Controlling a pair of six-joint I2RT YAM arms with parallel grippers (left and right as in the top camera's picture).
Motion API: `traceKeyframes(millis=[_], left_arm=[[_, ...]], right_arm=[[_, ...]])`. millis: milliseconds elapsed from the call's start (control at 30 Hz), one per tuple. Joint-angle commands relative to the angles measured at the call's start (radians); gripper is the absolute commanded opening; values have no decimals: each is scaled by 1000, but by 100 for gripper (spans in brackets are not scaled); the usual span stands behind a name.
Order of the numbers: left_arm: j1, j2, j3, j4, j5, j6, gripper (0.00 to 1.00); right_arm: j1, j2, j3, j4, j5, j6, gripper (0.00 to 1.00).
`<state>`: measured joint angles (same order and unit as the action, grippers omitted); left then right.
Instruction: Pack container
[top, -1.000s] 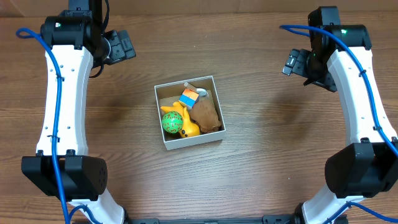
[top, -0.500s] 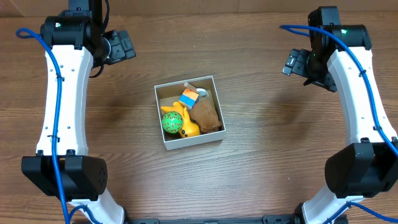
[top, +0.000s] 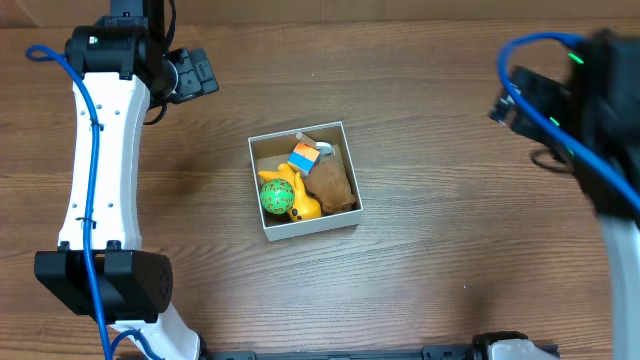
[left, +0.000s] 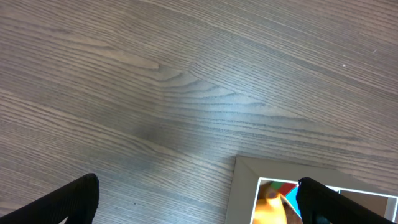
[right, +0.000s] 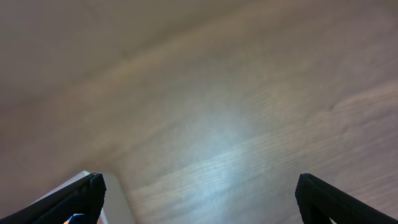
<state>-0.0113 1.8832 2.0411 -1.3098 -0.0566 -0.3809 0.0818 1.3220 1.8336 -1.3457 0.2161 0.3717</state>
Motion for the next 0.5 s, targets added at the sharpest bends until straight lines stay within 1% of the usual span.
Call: traceKeyframes(millis=[0,100,233,400,467], left_arm=[[-2,-13,9,5,-3,26,100],[-2,-13,9,5,-3,26,100],[-2,-13,9,5,-2,26,100],[-3,-12,9,5,-3,26,100],[-2,-12,9,5,-3,26,100]], right_arm=[[33,-144,13,6,38,-11,100],[45,-249,12,44,72,-36,100],[45,-415,-43,215,65,-35,100],[44,-634,-242,472,60,-35,100],[44,-738,-386,581,60,-35,100]])
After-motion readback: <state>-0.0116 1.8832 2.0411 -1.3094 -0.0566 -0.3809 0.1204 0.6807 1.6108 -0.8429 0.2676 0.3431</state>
